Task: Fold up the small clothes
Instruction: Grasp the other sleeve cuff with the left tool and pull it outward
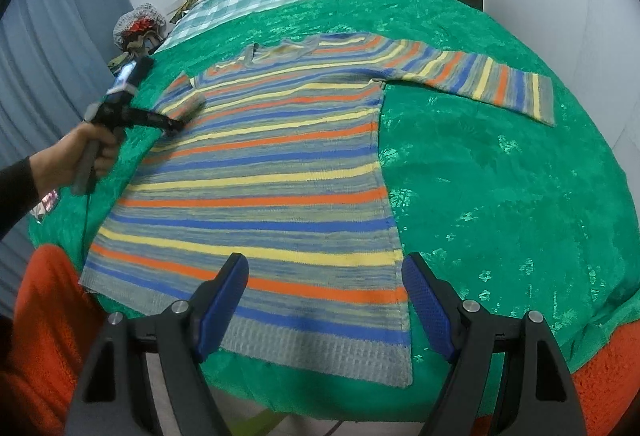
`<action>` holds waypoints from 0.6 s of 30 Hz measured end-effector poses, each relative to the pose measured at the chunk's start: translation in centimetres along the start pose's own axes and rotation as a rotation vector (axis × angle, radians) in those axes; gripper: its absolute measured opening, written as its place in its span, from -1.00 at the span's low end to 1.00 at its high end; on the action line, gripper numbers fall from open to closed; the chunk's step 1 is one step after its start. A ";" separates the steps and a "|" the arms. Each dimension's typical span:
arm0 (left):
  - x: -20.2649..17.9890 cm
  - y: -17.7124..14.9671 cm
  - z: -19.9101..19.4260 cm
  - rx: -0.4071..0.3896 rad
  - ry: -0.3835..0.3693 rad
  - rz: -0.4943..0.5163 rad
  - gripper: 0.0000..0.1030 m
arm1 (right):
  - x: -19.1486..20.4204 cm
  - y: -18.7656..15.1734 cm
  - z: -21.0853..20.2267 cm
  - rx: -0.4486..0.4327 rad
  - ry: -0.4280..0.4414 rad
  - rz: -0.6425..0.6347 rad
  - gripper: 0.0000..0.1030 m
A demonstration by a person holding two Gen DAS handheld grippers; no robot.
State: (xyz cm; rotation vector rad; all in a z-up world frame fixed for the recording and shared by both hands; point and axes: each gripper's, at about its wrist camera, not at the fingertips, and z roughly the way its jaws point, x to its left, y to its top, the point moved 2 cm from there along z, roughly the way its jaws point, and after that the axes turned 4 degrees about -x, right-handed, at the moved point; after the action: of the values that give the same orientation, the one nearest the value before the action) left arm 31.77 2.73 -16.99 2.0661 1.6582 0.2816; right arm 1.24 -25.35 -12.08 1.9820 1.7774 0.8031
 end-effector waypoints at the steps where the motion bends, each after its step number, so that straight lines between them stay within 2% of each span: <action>1: 2.2 0.6 -2.0 -0.054 -0.034 -0.107 -0.90 | 0.0 0.0 0.1 0.002 0.001 0.000 0.52; 3: 8.0 1.2 -6.0 -0.158 -0.105 -0.355 -0.90 | -0.1 -0.1 0.1 0.002 0.000 0.001 0.53; 6: 16.5 0.0 -9.4 -0.240 -0.077 -0.632 -0.90 | -0.3 0.0 0.1 -0.001 0.002 0.009 0.52; 9: 21.9 -2.1 -9.7 -0.217 -0.017 -0.754 -0.90 | -0.6 -0.1 1.0 0.019 0.017 0.028 0.53; 11: 23.4 -3.0 -8.9 -0.193 -0.026 -0.795 -0.90 | -0.6 -0.1 1.5 0.034 0.025 0.036 0.52; 14: 24.5 -3.9 -7.5 -0.170 -0.036 -0.837 -0.90 | -0.4 -0.2 1.6 0.039 0.021 0.024 0.52; 18: 24.3 -5.4 -6.1 -0.134 -0.025 -0.871 -0.90 | -0.2 -0.3 1.9 0.045 0.016 0.008 0.52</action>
State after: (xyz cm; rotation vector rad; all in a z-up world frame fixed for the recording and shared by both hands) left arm 30.40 28.32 -17.50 1.0878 2.2547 0.0614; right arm 2.19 -25.28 -13.70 2.0182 1.8131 0.7898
